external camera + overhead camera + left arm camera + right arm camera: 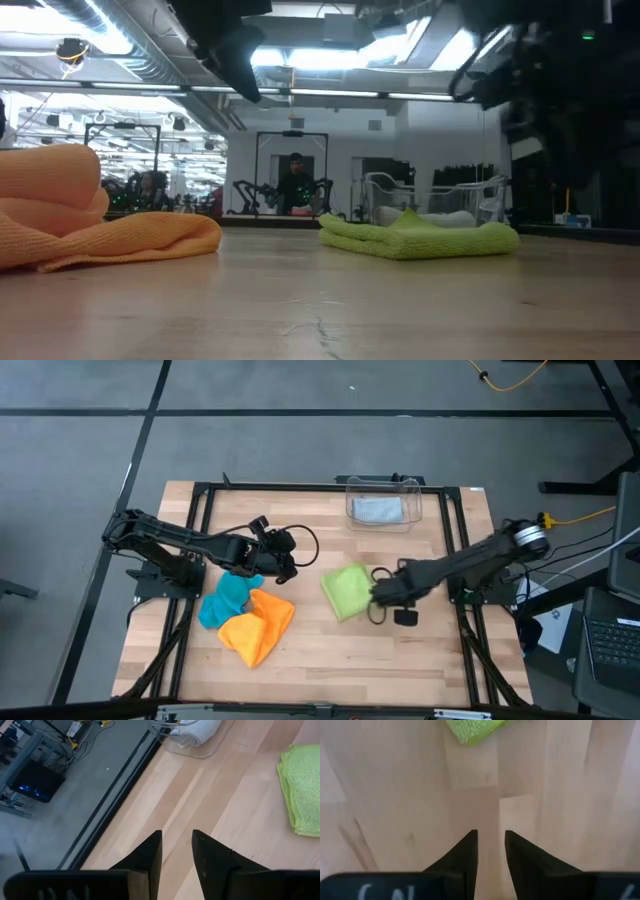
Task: Fold microfiber towels
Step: Fold the green microfiber
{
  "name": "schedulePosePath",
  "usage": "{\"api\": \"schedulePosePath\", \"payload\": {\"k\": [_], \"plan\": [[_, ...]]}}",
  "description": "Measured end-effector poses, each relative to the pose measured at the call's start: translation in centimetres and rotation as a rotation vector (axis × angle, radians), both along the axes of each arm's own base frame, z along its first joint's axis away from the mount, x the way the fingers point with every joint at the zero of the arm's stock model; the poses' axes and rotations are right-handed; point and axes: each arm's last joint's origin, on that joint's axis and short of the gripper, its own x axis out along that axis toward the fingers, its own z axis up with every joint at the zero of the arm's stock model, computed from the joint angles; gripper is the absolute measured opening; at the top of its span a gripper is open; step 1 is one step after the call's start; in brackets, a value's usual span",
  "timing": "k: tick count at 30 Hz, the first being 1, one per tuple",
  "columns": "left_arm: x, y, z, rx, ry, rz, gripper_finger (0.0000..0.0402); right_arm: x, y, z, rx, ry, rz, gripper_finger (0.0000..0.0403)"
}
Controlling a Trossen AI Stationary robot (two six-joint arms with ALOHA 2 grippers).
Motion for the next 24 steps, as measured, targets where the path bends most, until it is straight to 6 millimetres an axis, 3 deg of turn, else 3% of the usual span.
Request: {"api": "schedulePosePath", "payload": {"k": [6, 10, 14, 19, 24], "plan": [[0.2, 0.0, 0.1, -0.004, -0.031, 0.000, 0.0099, -2.5, -0.1, -1.2, 0.105, -0.309, -0.027, 0.0100], [0.3, 0.0, 0.2, -0.004, -0.036, -0.001, 0.0099, -1.7, 0.1, -1.7, 0.158, -0.531, 0.068, 0.0100], [0.3, 0.0, 0.2, -0.006, -0.045, 0.000, 0.0099, -0.4, 0.6, -1.8, 0.136, -0.701, 0.275, 0.0100], [0.4, -0.1, 0.3, -0.007, -0.056, -0.001, 0.0099, 0.8, 0.9, -3.3, 0.025, -0.729, 0.447, 0.0100], [0.5, -0.1, 0.3, -0.008, -0.062, -0.001, 0.0099, 1.2, 0.9, -4.5, -0.023, -0.676, 0.446, 0.0100]]}}
